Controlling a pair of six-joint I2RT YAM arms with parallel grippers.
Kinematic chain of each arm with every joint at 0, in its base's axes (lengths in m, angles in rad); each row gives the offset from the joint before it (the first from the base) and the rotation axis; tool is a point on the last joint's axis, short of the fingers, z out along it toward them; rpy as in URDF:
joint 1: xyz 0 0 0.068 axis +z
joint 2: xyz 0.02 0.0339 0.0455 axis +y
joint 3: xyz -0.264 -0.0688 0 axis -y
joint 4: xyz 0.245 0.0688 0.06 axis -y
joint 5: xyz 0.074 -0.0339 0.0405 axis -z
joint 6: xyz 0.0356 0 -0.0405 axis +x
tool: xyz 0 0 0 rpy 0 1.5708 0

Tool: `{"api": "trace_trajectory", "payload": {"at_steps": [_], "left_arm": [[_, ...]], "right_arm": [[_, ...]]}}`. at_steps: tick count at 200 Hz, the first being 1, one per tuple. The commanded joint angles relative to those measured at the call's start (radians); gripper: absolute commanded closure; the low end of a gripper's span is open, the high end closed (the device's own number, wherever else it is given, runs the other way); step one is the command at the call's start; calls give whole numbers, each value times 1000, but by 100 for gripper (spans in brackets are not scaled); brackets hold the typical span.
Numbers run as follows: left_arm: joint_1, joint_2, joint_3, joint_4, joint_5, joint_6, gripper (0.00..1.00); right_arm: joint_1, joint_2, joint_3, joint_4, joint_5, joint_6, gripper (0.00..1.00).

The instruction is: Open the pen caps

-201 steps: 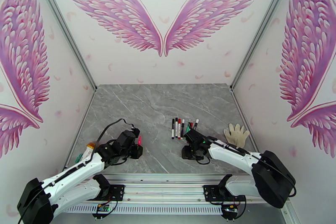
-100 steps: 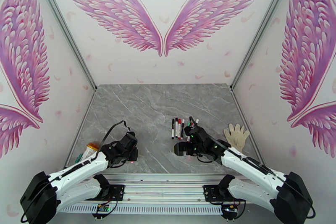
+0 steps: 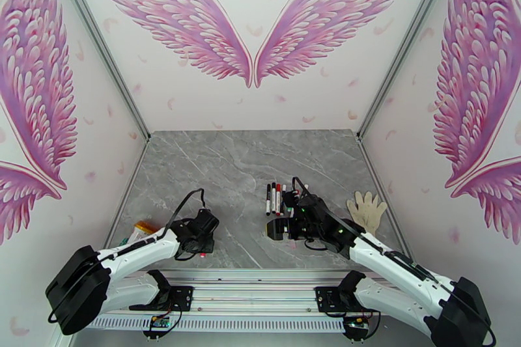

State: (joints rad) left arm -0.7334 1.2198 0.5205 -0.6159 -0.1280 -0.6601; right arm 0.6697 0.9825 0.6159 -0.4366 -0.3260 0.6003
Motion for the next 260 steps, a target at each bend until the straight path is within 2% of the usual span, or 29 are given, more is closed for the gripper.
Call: {"api": "trace_trajectory", "payload": {"at_steps": [1,41,96,203,260], "left_arm": [[-3,24,36,-8,-22,2,78],[-6,48,45,-21,-42,-16,75],[-6,53,37,-15,-47,-50,63],[-7,50,39,-27,-56,-77,69],[-5,20,58,-41,-50,-72,62]], "right_arm": [[4,4,-4,5,8,-18,1],[4,9,-1,-1,27,-21,1],[4,22,-1,-13,40,-24,1],[4,5,-19,-7,49,-10,1],[4,5,-15,-8,51,-9,1]]}}
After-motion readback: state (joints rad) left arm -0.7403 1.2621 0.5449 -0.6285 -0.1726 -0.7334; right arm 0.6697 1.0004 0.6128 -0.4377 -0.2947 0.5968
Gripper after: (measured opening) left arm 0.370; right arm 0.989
